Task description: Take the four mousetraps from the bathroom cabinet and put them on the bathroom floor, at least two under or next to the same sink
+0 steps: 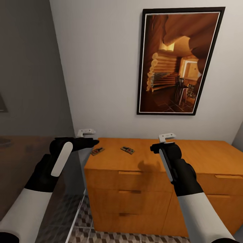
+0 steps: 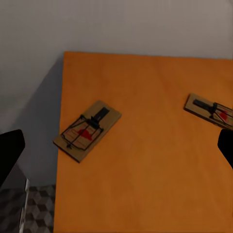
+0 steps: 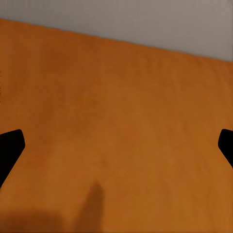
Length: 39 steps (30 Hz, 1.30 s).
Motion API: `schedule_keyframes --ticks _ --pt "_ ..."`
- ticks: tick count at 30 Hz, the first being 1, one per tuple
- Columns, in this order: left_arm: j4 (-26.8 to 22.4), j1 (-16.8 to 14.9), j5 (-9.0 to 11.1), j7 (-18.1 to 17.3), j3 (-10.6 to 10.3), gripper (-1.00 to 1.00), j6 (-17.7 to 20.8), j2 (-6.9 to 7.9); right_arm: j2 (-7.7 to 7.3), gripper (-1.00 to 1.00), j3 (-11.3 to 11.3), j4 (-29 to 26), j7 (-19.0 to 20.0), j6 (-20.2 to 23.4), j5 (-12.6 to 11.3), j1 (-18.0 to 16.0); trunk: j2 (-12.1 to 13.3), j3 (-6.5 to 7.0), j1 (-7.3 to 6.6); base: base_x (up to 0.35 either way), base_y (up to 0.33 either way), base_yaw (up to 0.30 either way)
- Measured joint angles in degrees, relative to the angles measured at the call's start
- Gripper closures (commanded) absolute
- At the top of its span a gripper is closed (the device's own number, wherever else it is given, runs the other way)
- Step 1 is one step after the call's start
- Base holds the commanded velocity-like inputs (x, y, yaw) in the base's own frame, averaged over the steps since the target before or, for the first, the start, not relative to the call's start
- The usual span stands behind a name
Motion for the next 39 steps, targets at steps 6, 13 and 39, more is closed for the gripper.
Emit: schedule_keyframes --ticks 6,13,39 --pt "0.0 0.0 0.0 0.0 0.0 -1.0 0.0 0.02 0.01 -1.0 0.2 0.1 0.0 0.0 -0.1 0.0 0.0 0.0 0.01 0.031 0.0 0.0" --pt "0.0 0.0 -0.1 0.0 0.1 -1.0 0.0 0.0 0.02 -1.0 0.3 0.1 0.0 0.0 -0.1 0.0 0.0 0.0 0.01 0.009 0.0 0.0" --pt "0.1 0.0 -0.1 0.0 0.2 -1.0 0.0 -0.01 0.02 -1.0 0.3 0.1 0.1 0.0 -0.1 0.0 0.0 0.0 -0.02 0.163 0.0 0.0"
